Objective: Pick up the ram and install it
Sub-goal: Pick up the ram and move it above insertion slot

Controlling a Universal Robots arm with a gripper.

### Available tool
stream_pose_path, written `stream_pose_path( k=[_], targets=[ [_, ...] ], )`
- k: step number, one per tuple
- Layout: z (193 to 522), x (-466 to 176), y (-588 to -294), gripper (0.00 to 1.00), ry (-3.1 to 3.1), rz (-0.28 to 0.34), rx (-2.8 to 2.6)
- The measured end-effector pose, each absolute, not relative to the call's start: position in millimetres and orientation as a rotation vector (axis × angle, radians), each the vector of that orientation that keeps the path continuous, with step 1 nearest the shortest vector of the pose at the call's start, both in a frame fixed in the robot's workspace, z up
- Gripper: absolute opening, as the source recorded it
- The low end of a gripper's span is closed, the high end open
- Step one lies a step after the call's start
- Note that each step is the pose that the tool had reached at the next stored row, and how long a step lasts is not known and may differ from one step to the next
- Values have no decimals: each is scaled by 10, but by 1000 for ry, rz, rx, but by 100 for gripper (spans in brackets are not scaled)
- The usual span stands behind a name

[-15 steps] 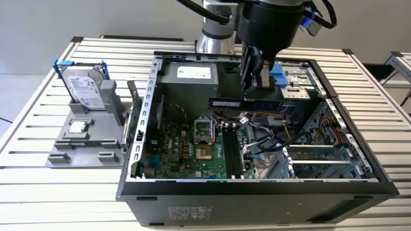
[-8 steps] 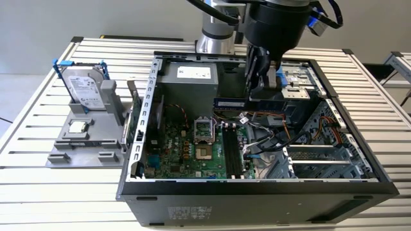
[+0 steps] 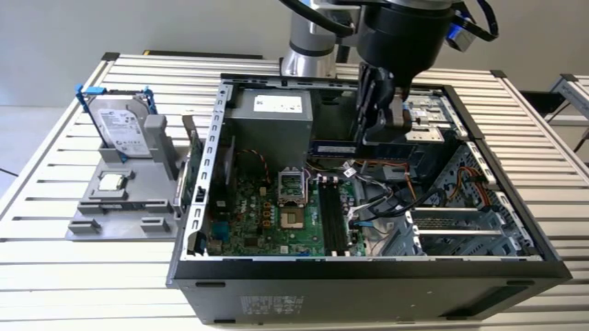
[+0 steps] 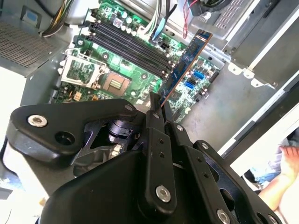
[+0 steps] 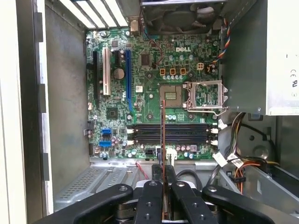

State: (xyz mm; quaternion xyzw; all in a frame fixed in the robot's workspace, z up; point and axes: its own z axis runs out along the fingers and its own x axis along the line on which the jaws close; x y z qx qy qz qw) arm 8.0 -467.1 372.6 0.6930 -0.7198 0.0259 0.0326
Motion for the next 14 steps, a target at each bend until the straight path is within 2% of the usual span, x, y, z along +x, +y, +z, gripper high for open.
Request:
stream_pose_path(
  k=[14],
  targets=[
    [3727,152,-4671,0,-2208,80,2140]
  ],
)
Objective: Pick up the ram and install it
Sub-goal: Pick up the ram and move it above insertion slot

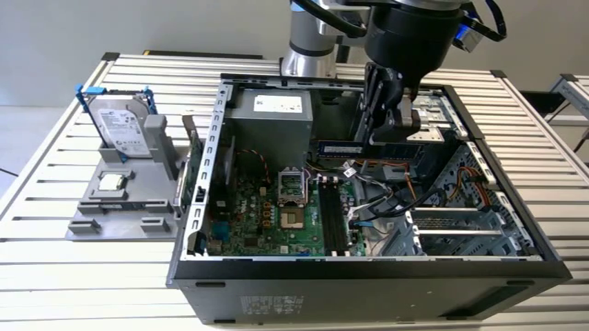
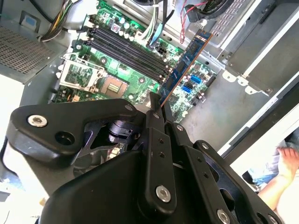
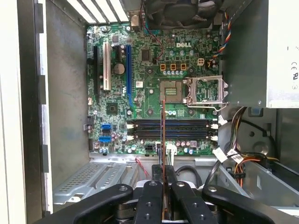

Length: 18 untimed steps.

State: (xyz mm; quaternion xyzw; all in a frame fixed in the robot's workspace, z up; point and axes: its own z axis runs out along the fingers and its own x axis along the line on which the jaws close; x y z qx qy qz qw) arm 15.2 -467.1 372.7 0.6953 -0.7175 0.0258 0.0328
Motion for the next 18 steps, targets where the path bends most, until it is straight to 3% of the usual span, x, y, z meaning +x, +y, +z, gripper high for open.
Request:
stream_pose_path(
  k=[18],
  targets=[
    [3727,151,-4671,0,-2269,77,2073]
  ],
)
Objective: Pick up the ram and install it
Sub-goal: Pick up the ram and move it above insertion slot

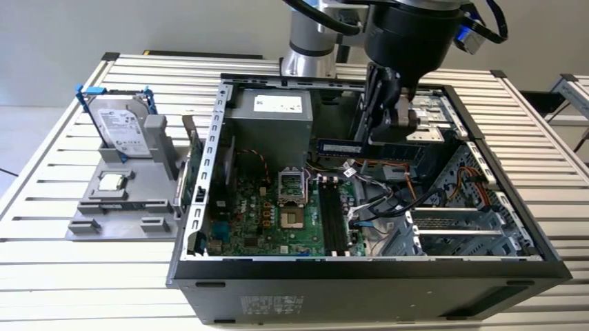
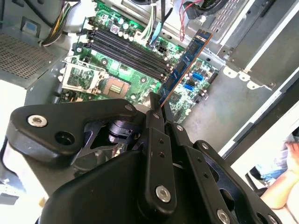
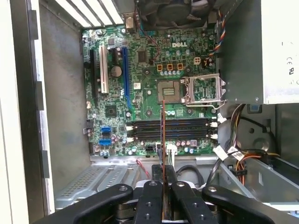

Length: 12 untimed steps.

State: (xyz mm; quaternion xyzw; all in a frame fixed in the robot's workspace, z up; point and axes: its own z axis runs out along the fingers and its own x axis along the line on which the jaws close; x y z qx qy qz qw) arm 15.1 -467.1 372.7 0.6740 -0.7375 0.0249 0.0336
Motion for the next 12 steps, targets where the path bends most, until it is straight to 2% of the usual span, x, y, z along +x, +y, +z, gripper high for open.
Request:
stream_pose_path(
  k=[12],
  targets=[
    [3727,152,-4671,0,-2364,71,1960]
  ],
)
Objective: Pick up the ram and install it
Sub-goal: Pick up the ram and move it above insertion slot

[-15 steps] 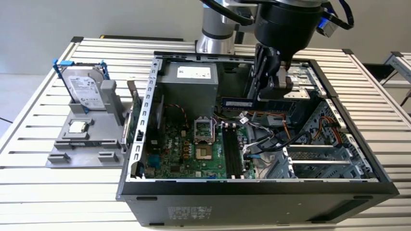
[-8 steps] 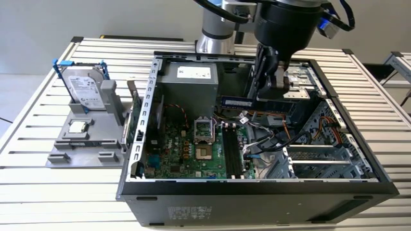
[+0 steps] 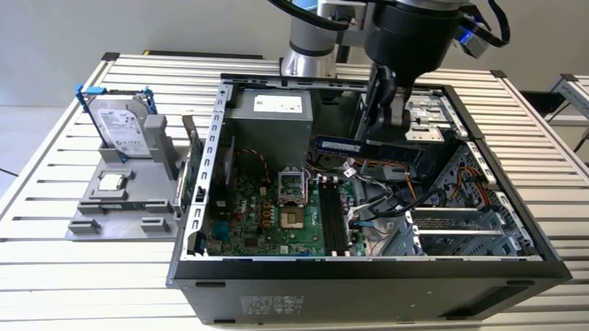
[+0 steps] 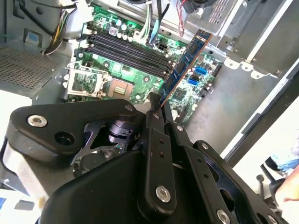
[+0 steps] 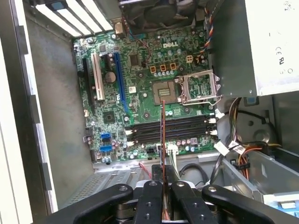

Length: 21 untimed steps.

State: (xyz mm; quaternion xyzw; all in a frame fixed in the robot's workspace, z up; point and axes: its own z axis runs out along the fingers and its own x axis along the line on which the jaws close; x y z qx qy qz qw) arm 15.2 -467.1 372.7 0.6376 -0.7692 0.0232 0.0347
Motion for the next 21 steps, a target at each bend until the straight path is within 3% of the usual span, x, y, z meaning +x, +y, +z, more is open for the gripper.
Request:
stream_pose_path(
  k=[21],
  targets=[
    [3726,152,-4671,0,-2506,63,1770]
  ],
)
